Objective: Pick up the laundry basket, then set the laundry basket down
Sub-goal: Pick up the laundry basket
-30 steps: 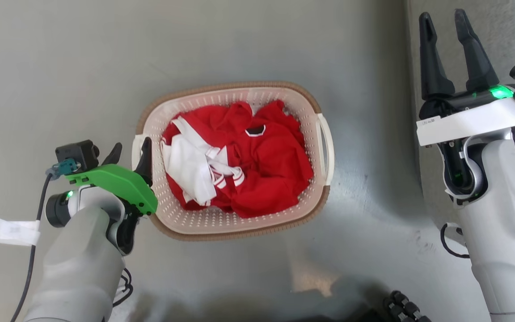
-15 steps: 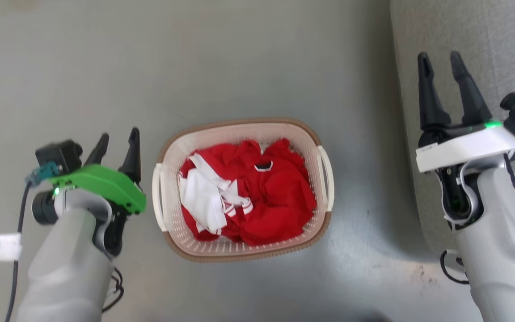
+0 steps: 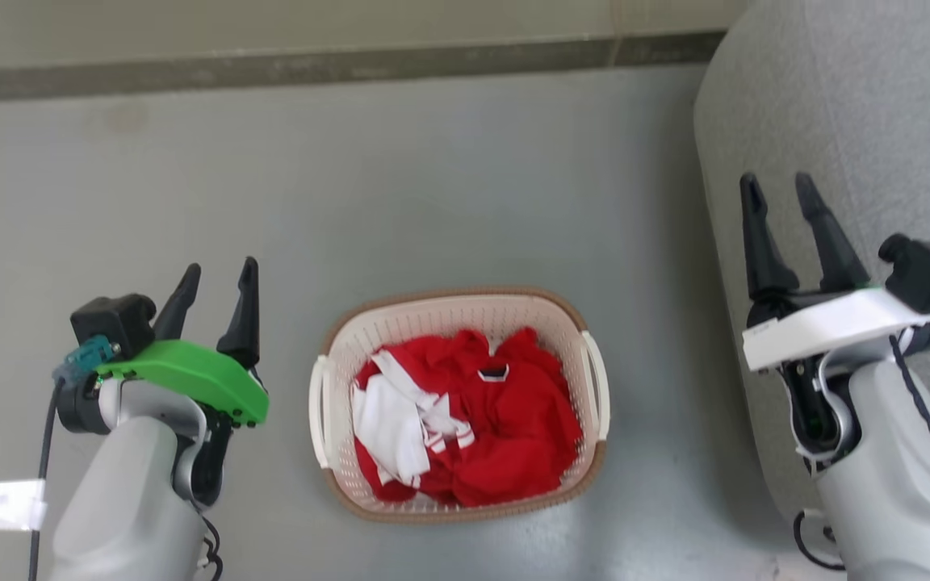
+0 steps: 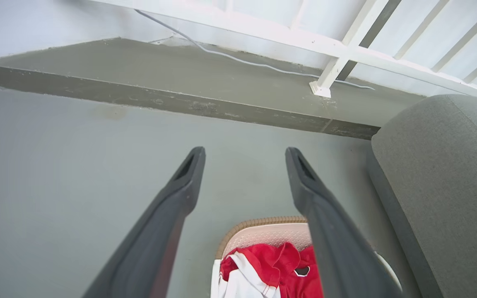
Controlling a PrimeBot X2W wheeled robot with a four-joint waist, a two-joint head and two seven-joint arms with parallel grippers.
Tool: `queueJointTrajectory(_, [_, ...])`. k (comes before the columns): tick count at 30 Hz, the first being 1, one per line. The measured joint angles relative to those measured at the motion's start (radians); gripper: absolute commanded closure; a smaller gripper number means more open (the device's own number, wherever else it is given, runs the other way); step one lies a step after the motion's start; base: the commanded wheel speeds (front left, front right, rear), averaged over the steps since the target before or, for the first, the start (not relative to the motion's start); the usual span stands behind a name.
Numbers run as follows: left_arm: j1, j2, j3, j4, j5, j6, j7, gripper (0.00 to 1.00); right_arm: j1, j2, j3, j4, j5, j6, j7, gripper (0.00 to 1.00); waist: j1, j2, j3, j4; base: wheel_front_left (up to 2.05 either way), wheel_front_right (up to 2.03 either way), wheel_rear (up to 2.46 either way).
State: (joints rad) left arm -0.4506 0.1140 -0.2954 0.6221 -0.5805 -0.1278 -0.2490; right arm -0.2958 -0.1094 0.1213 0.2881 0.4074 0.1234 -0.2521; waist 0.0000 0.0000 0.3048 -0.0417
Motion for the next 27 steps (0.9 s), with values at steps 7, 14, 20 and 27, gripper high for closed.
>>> queueJointTrajectory(7, [0.075, -0.005, 0.016, -0.098, 0.060, 0.000, 0.000, 0.00, 0.063, 0.003, 0.000, 0.007, 0.000, 0.000, 0.000, 0.00, 0.0000, 0.0000, -0.089, 0.016, 0.00, 0.00, 0.00])
queueJointTrajectory(14, [0.142, -0.007, 0.053, -0.194, 0.115, 0.000, -0.002, 0.00, 0.094, 0.005, 0.005, 0.004, -0.001, 0.000, 0.000, 0.00, 0.0000, 0.0000, -0.155, 0.035, 0.00, 0.00, 0.00])
queueJointTrajectory(20, [0.202, -0.007, 0.077, -0.256, 0.144, 0.000, -0.003, 0.00, 0.114, -0.001, 0.006, 0.003, -0.037, 0.000, 0.000, 0.00, 0.0000, 0.0000, -0.191, 0.043, 0.00, 0.00, 0.00])
queueJointTrajectory(27, [0.267, -0.022, 0.095, -0.305, 0.183, 0.000, -0.003, 0.00, 0.125, 0.000, -0.007, -0.001, -0.049, 0.000, 0.000, 0.00, -0.0001, 0.0000, -0.214, 0.038, 0.00, 0.00, 0.00])
